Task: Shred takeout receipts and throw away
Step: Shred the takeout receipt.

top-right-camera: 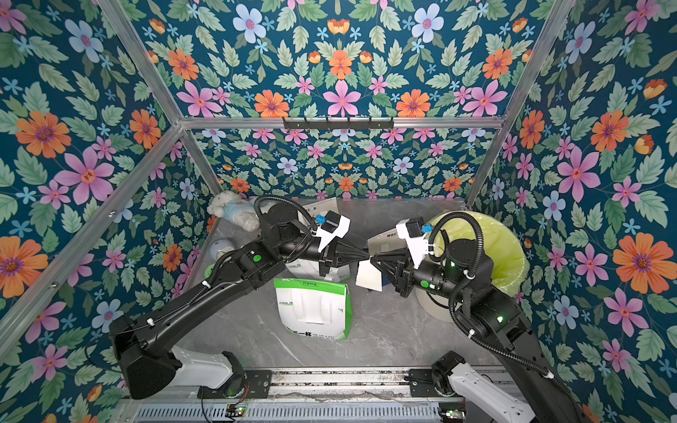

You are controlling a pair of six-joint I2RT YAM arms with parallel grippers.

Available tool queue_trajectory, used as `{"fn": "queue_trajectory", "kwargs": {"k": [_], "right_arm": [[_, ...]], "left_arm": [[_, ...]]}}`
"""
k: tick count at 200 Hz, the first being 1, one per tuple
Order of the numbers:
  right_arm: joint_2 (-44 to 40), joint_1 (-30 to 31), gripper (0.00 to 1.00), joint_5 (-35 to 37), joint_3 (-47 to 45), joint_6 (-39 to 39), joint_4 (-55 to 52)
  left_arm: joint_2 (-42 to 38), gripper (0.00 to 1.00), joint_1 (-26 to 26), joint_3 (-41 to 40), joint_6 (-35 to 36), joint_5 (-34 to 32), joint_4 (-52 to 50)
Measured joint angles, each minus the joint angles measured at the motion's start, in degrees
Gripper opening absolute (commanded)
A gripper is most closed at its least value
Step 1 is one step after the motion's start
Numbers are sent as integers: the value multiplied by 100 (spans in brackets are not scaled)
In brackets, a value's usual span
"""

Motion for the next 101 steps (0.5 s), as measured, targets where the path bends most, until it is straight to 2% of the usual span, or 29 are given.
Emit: {"fn": "queue_trajectory", "kwargs": {"k": [44, 101], "right_arm": [[-11, 0, 12, 2, -11, 0, 4], [-114, 0, 17, 105, -17, 0, 11]], "left_arm": [[0, 0, -22, 0, 2, -7, 0], [0, 0, -26, -17, 42, -63, -4]]}}
